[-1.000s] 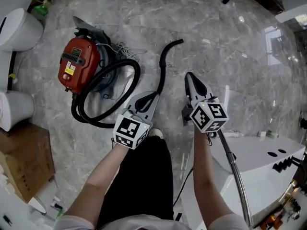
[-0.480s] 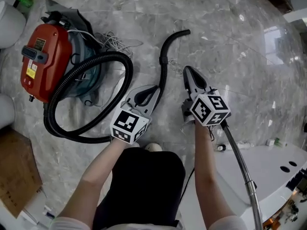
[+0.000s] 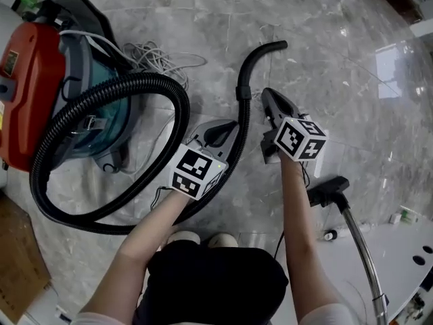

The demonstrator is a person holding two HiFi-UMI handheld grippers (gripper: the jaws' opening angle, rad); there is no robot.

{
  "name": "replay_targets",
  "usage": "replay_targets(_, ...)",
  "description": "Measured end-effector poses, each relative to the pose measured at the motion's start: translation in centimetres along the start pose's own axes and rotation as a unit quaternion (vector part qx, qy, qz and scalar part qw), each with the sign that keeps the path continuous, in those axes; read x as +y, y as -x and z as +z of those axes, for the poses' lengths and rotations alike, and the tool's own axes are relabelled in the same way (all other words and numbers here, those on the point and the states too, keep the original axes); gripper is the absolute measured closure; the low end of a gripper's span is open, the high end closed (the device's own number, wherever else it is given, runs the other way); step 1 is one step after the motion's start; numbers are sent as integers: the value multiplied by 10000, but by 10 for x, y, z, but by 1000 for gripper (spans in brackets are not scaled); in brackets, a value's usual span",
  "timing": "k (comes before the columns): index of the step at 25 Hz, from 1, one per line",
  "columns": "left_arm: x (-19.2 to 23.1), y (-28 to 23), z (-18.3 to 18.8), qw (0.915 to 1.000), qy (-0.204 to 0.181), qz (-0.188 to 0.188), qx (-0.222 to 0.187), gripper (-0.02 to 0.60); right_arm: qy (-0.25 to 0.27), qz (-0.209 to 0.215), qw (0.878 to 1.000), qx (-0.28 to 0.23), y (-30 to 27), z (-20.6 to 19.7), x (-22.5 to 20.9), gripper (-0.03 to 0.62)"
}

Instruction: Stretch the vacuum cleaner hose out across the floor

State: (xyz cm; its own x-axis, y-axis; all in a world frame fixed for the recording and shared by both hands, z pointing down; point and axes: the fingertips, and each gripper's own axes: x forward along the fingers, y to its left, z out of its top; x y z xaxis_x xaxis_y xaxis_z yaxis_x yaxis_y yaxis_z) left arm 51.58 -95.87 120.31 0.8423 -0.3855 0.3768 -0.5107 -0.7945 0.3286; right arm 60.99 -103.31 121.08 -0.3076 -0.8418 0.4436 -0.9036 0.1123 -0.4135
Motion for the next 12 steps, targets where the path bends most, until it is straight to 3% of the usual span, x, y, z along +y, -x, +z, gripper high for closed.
replay_targets(2,9,-16,-16,9999,-3,65,114,574,-20,-46,9997,232,-20,-21,-10,580)
replay_targets(4,10,-30,-32,9993,178,-146,287,572,60,-142,9985,529,-36,-43,-19,567)
replay_targets(5,8,-35,-41,9980,340,-326,411,570,32,-129,9975,690,-43,-52,-22,511)
replay_targets(6,6,-39,-50,9959,514,-486,566,522,-50,-86,9964,840,-49,-61,-22,424)
replay_targets(7,3,-43,-61,9931,673,-609,749,390,-130,-52,9952,971,-52,-68,-22,378)
replay_targets(8,0,-45,-72,9898,805,-700,944,287,-147,-57,9940,1084,-55,-75,-22,351)
replay_targets(9,-3,-46,-83,9865,894,-766,1137,228,-74,-112,9928,1189,-57,-81,-22,336)
replay_targets(12,-15,-47,-110,9787,803,-904,1656,184,472,-407,9853,1593,-67,-102,-24,322)
